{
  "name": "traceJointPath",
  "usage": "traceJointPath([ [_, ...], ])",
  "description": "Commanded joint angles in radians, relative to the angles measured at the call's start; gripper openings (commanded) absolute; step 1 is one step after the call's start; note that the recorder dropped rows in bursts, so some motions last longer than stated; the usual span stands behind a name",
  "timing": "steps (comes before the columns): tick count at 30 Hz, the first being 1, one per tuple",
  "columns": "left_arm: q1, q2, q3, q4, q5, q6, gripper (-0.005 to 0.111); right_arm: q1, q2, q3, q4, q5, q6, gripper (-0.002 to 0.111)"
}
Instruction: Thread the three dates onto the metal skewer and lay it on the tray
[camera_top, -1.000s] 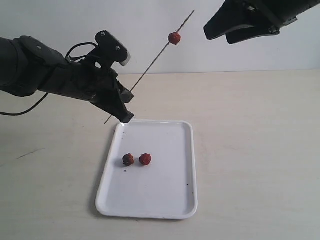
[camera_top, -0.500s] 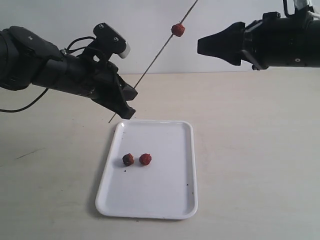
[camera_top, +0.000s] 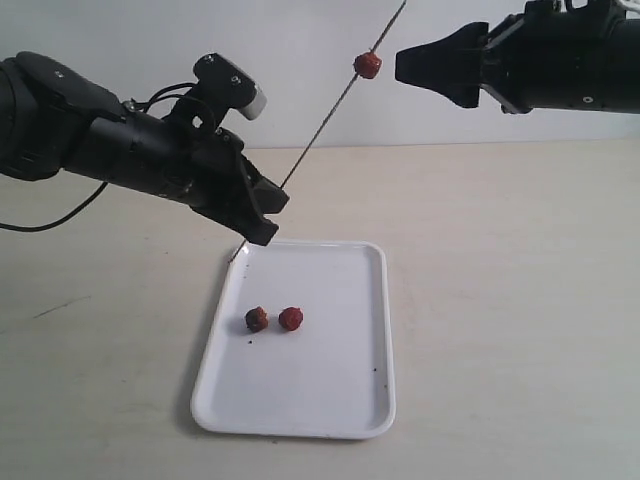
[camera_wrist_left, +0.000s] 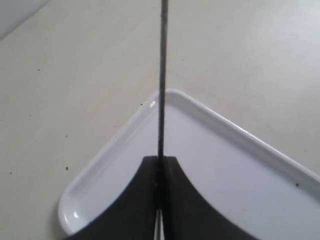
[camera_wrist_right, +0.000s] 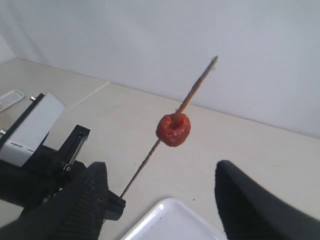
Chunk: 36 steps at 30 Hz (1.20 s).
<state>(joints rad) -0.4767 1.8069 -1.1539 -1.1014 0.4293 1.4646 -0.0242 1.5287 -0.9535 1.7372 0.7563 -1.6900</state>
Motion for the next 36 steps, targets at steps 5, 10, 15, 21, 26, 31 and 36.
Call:
traceJointPath([
  [5, -0.002, -0.01, -0.008, -0.039, 0.061, -0.004, 0.0, 0.001, 0.141, -0.103, 0.007, 0.069, 0.0, 0.06],
  [10, -0.002, -0.01, -0.008, -0.039, 0.07, -0.004, 0.0, 0.001, 0.215, -0.174, 0.007, 0.104, 0.042, 0.06],
  [15, -0.002, -0.01, -0.008, -0.042, 0.07, -0.004, 0.0, 0.001, 0.234, -0.193, 0.007, 0.111, 0.042, 0.059],
  [21, -0.002, -0.01, -0.008, -0.043, 0.07, -0.002, 0.0, 0.001, 0.234, -0.202, 0.007, 0.133, 0.042, 0.059],
  [26, -0.002, -0.01, -0.008, -0.046, 0.07, -0.002, 0.0, 0.001, 0.234, -0.202, 0.007, 0.152, 0.045, 0.056],
  [31, -0.002, -0.01, -0.008, -0.046, 0.07, -0.002, 0.0, 0.001, 0.234, -0.202, 0.007, 0.152, 0.069, 0.05],
  [36, -0.002, -0.01, -0.008, -0.046, 0.07, -0.002, 0.0, 0.007, 0.234, -0.202, 0.007, 0.149, 0.069, 0.048],
])
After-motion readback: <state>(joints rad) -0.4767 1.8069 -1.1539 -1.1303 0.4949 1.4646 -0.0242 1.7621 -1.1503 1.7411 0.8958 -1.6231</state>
